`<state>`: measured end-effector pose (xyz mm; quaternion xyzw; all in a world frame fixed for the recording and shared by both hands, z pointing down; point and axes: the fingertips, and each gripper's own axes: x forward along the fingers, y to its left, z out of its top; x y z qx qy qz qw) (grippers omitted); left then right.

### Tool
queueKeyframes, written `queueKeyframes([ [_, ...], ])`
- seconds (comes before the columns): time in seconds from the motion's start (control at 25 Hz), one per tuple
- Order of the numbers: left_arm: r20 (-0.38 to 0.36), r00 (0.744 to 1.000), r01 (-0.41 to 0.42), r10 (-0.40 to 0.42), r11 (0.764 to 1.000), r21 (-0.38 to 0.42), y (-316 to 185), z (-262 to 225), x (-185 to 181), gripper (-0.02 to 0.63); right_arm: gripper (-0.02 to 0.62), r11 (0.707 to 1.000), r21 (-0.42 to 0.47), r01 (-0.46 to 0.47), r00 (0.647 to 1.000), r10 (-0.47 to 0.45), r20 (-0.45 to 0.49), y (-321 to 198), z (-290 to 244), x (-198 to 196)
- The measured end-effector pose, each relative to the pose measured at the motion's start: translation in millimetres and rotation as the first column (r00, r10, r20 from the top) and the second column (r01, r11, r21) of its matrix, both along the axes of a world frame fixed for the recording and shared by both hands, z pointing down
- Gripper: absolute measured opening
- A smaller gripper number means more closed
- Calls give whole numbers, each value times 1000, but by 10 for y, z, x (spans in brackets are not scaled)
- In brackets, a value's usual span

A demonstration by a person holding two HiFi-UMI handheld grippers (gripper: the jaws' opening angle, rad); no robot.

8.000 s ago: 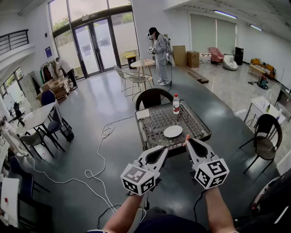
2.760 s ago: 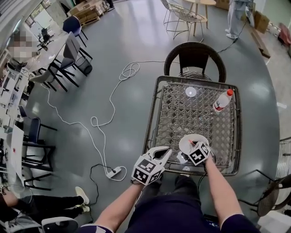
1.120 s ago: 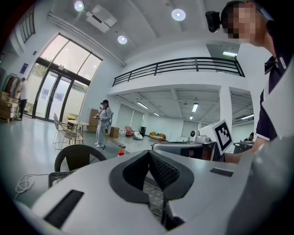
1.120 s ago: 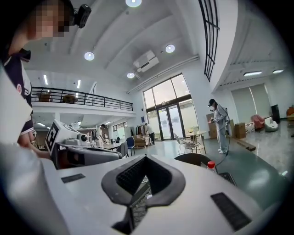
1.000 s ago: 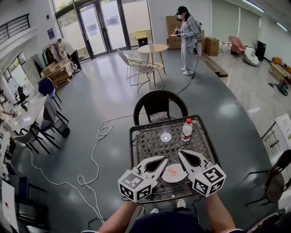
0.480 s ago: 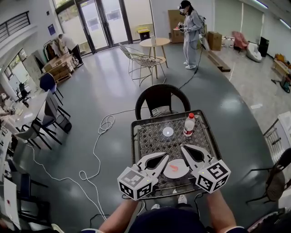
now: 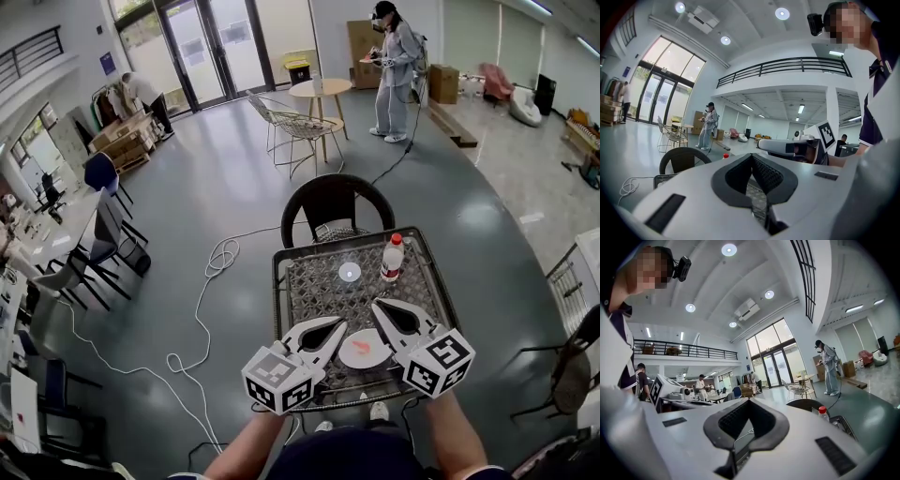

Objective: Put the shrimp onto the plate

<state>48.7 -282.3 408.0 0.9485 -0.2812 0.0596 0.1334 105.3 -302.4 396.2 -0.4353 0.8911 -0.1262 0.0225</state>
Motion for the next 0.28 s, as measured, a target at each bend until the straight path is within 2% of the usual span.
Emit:
queueKeyframes([
  [0.28, 7, 1000, -7, 7, 1000, -6, 48, 18, 15, 9, 3, 1000, -9, -1, 1000, 1, -8, 38, 35, 11],
])
